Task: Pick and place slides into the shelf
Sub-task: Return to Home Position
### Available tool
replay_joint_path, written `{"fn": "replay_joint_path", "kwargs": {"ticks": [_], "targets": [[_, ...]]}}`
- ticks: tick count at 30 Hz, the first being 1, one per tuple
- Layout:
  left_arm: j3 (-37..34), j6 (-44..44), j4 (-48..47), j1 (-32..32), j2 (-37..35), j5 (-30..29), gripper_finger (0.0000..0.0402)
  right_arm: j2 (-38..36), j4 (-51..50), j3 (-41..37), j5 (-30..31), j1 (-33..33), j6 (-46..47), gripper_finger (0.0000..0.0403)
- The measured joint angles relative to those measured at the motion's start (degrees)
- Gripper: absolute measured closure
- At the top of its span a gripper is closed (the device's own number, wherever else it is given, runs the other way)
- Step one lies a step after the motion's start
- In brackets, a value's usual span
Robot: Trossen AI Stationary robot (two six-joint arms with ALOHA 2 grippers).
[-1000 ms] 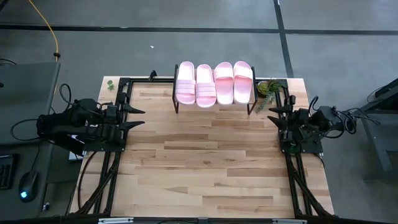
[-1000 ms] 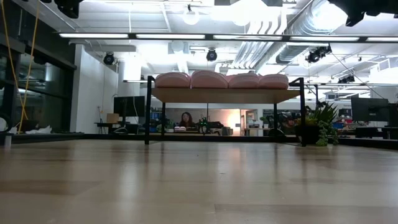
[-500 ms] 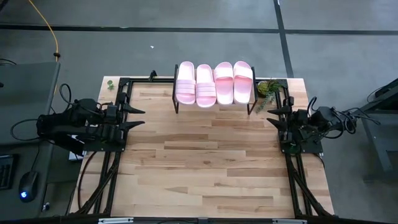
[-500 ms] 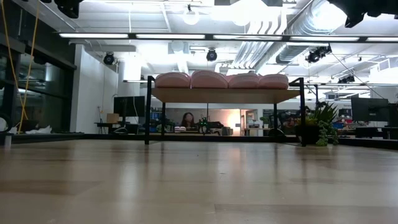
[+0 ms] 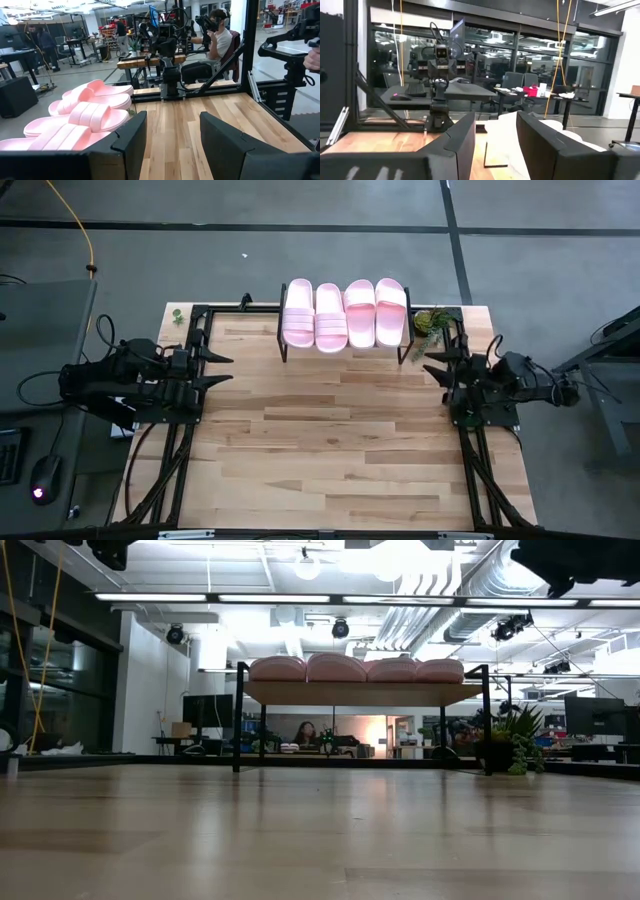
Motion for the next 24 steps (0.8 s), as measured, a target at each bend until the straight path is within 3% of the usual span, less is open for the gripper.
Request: {"fn": "replay_joint_path", "kwargs": {"ticks": [10, 16, 24], "targets": [[-0.01, -0.05, -0.33, -0.01, -0.02, 1.06, 0.0236, 0.02, 0.08, -2.22, -9.19, -7.39, 3.6, 0.0269], [-3.08, -0.53, 2.12, 0.0, -1.98, 0.09, 0.0236, 0.04, 0.02, -2.22, -9.21, -7.57, 4.07, 0.0269], [-7.69, -1.41, 3.76, 0.0, -9.86, -1.39, 0.0236, 0.07, 0.01, -2.22, -9.13, -7.57, 4.09, 0.0269]]}}
